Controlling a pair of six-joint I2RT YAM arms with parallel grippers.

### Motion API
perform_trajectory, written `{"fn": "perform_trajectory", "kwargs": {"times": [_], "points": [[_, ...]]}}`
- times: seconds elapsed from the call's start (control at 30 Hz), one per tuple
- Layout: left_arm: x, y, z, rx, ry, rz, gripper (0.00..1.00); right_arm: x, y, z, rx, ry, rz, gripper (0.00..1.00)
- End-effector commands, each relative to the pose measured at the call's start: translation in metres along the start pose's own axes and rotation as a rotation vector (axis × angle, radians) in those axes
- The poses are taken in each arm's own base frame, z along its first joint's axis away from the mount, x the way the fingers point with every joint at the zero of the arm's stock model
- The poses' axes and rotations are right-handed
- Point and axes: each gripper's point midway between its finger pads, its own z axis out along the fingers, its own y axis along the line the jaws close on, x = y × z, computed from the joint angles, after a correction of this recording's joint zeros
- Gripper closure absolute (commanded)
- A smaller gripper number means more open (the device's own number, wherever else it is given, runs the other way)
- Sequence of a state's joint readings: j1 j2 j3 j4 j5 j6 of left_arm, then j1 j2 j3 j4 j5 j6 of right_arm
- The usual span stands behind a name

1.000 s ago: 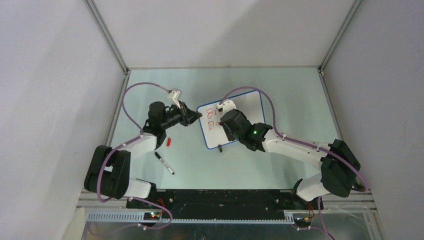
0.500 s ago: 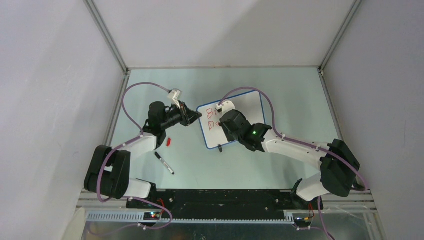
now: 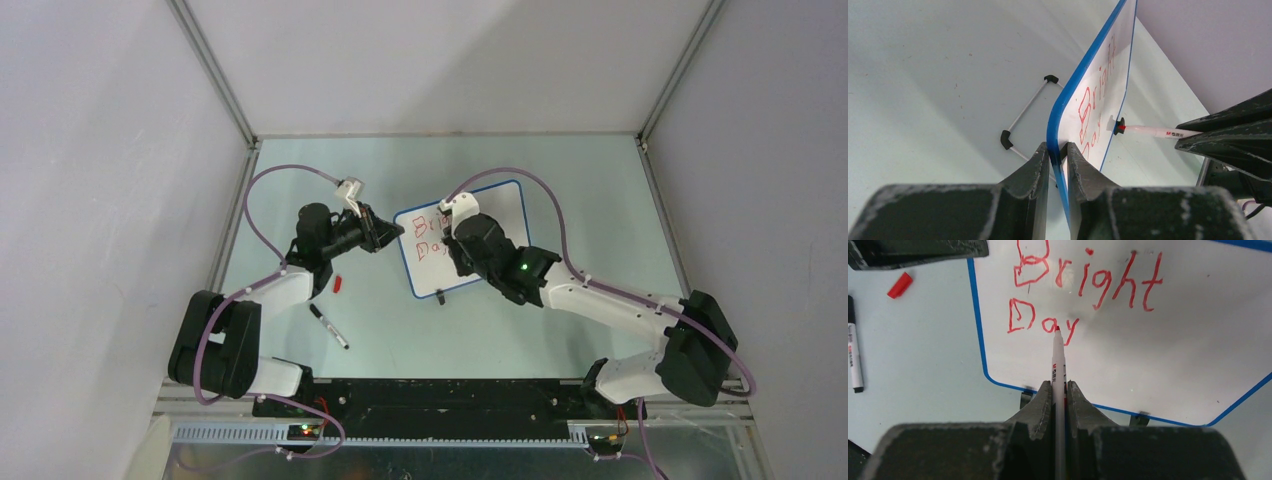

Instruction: Write a sentence on the whiteboard

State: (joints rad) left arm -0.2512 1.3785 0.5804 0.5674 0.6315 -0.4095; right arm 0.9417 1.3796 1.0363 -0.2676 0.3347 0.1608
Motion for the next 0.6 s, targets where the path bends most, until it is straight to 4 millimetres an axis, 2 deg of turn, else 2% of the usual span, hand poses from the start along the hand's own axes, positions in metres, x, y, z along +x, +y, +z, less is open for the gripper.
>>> {"fn": "perform_trajectory", "kwargs": {"times": [0.0, 0.2, 0.57], "points": [[-0.009, -0.005, 0.003, 0.014, -0.014, 0.044, 0.8, -0.02, -0.008, -0.005, 0.015, -0.078, 0.025, 1.0], [-0.009, -0.006, 0.003, 0.018, -0.016, 0.044, 0.8, -0.017, -0.023, -0.001, 0.073, -0.07, 0.039, 1.0], [-0.01, -0.005, 0.002, 0.011, -0.016, 0.047, 0.8, -0.014, -0.031, 0.004, 0.094, -0.059, 0.043, 1.0]]}}
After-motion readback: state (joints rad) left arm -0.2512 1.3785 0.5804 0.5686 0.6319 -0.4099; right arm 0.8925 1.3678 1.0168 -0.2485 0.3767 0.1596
